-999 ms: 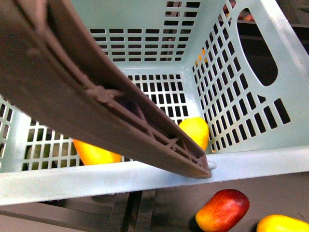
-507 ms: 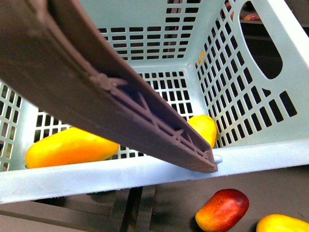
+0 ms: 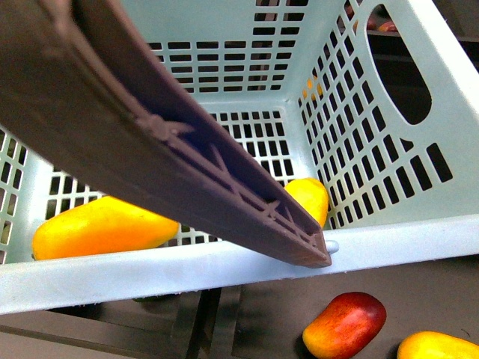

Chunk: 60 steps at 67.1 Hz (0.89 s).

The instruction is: Pick lemon and mango into basket

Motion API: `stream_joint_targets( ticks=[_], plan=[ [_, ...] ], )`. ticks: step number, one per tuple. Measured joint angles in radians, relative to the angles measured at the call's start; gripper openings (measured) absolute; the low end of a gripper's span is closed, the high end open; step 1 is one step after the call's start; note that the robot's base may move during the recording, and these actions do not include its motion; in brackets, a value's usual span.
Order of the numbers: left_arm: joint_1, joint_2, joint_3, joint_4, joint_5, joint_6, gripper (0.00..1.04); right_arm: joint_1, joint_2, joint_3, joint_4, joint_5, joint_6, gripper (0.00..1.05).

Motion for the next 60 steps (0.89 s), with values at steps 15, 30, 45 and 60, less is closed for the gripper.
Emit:
stream_joint_targets(
  ticks=[15,30,45,60],
  plan=[
    [0.000,0.000,0.000,0.000,0.000,-0.001,0.14,-0.045,-0.113,-0.039,-0.070,-0.019,0.000,0.02],
    [0.000,0.000,0.000,0.000,0.001,0.000,0.14,-0.046,-0.200,-0.077,-0.105,-0.021,0.000,0.02],
    [0.000,0.000,0.000,0.000,0.000,-0.001,0.14,-0.046,-0.300,-0.077,-0.193,-0.019,0.000,0.02],
    [0.000,0.000,0.000,0.000,0.000,0.000,0.14,-0.046,-0.385,-0.077,-0.277,-0.019,0.000,0.02]
  ],
)
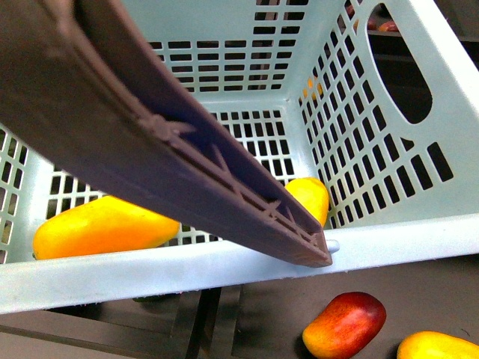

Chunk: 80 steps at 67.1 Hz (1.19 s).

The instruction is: Pick lemon and mango into basket

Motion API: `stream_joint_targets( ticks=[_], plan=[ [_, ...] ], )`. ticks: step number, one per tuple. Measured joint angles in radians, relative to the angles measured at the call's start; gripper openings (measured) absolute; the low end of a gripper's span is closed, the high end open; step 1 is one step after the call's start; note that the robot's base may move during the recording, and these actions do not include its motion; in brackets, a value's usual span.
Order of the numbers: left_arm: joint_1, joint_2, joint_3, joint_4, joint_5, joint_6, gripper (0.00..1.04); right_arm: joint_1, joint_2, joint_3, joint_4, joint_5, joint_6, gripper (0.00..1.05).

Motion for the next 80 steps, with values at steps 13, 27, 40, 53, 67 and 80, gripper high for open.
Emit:
stream_joint_targets(
  ticks=[13,27,40,53,67,80],
  plan=[
    [0.000,0.000,0.000,0.000,0.000,0.000,0.14,0.000,-0.048,0.000,-0.049,0.000,0.000,0.02],
    [0.000,0.000,0.000,0.000,0.000,0.000,0.14,0.000,-0.186,0.000,-0.221,0.000,0.000,0.02],
    [0.000,0.000,0.000,0.000,0.000,0.000,0.14,0.000,-0.242,0.000,-0.249,0.000,0.000,0.02],
    [0.000,0.000,0.000,0.000,0.000,0.000,0.14,0.000,-0.244,0.000,-0.251,0.000,-0.002,0.25],
    [0.000,0.000,0.000,0.000,0.000,0.000,0.14,0.000,-0.244,0.000,-0.251,0.000,-0.002,0.58],
    [0.000,0.000,0.000,0.000,0.000,-0.001,0.14,0.000,-0.245,0.000,-0.251,0.001,-0.001,0.94]
  ],
)
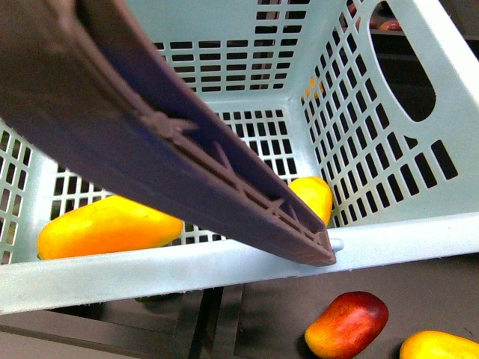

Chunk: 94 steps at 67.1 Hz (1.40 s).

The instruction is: Pick lemon and mango into basket

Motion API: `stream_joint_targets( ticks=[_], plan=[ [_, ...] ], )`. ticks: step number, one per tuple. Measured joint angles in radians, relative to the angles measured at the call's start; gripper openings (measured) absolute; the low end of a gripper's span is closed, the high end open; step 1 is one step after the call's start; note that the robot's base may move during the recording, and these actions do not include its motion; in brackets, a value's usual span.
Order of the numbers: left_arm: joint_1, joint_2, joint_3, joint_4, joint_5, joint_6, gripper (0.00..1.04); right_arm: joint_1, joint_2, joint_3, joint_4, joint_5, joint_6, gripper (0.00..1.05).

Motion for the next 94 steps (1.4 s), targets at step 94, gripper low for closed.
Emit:
stream_joint_targets(
  ticks=[94],
  plan=[
    [-0.002,0.000,0.000,0.000,0.002,-0.001,0.14,0.000,-0.003,0.000,-0.003,-0.003,-0.002,0.96]
  ],
)
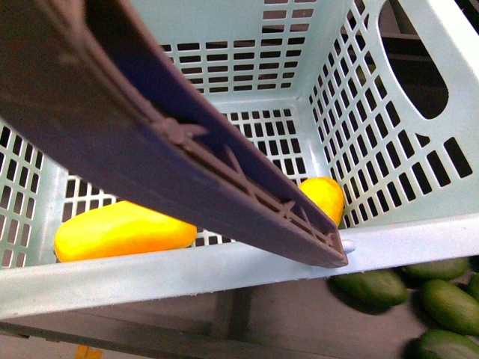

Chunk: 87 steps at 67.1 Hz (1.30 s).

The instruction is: Pick lemon and mango into basket

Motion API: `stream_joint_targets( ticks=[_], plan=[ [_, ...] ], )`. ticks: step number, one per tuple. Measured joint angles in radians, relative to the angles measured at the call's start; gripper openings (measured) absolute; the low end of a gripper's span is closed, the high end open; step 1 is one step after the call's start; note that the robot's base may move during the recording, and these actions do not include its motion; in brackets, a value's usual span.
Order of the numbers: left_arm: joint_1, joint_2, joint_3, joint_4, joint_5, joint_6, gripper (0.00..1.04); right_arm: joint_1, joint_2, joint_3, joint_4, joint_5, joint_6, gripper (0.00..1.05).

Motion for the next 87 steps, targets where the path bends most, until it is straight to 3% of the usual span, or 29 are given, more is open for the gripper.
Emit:
stream_joint_targets(
  ticks=[18,27,44,52,71,87],
  plan=[
    [0.016,-0.002,0.000,0.000,-0.019,-0.005,0.14,-0.002,0.000,0.000,0.000,-0.006,0.000,0.96],
    [0.017,0.016,-0.086,0.337,-0.217,-0.159,0.14,-0.003,0.000,0.000,0.000,-0.003,0.000,0.96],
    [0.124,0.298,0.041,0.527,-0.203,-0.387,0.14,-0.003,0.000,0.000,0.000,-0.001,0.000,0.96],
    [0.159,0.478,0.145,0.540,-0.260,-0.517,0.14,-0.003,0.000,0.000,0.000,0.000,0.000,0.96],
    [0.236,0.745,0.377,0.480,-0.430,-0.596,0.14,-0.003,0.000,0.000,0.000,0.000,0.000,0.96],
    [0.229,0.868,0.435,0.388,-0.428,-0.662,0.14,-0.003,0.000,0.000,0.000,-0.001,0.000,0.96]
  ],
)
